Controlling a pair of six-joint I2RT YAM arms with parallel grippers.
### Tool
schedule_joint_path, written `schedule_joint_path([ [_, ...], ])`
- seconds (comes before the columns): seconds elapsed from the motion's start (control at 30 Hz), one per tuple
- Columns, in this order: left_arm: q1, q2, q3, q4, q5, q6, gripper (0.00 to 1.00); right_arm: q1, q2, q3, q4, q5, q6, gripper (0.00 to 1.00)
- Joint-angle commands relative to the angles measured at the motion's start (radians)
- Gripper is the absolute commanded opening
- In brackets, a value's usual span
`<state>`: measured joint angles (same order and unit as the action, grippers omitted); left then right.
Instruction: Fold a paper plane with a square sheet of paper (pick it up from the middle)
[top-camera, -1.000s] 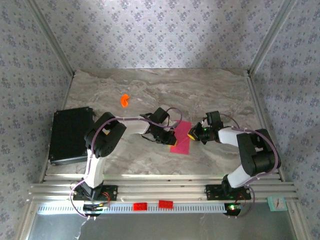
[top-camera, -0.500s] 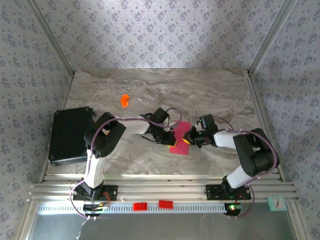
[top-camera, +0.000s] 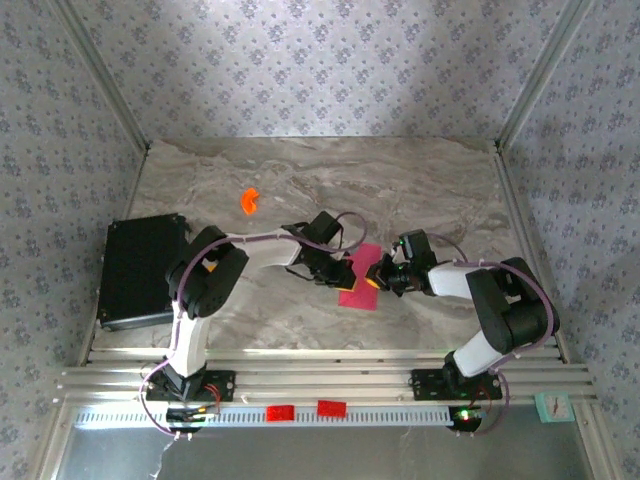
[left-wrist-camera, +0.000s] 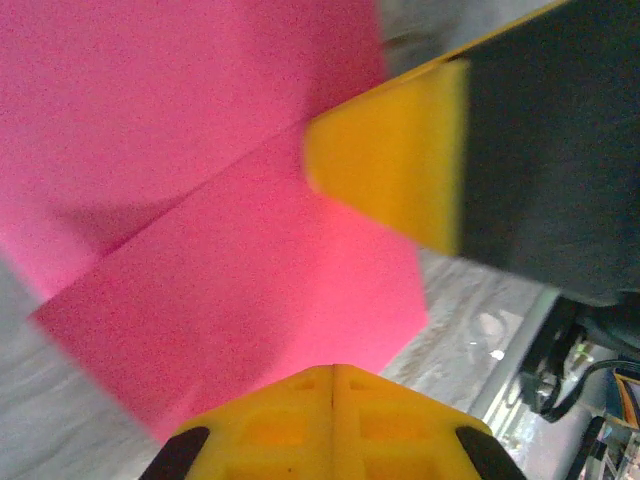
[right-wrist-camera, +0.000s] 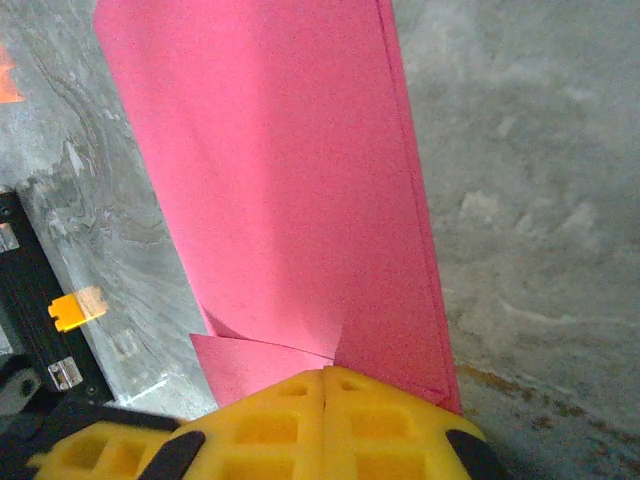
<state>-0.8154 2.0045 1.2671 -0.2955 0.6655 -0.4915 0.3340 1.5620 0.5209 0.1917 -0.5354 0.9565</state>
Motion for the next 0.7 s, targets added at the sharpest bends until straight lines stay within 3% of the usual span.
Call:
schedule_joint_path([
  [0.0,-0.022,0.013,0.067,-0.016,0.044,-0.001,0.06,-0.006,0.021,-0.032,-0.08,0.044,-0.005,0.04],
  [0.23,-0.02,0.097,0.091,-0.028,-0.002,0.001,0.05,-0.007,0.021,-0.038,-0.086,0.045,-0.01,0.04],
  [0.67,-0.021,0.04,0.012,-0.114,-0.054,0.086,0.05,-0.021,0.032,-0.047,-0.09,0.05,-0.016,0.04],
])
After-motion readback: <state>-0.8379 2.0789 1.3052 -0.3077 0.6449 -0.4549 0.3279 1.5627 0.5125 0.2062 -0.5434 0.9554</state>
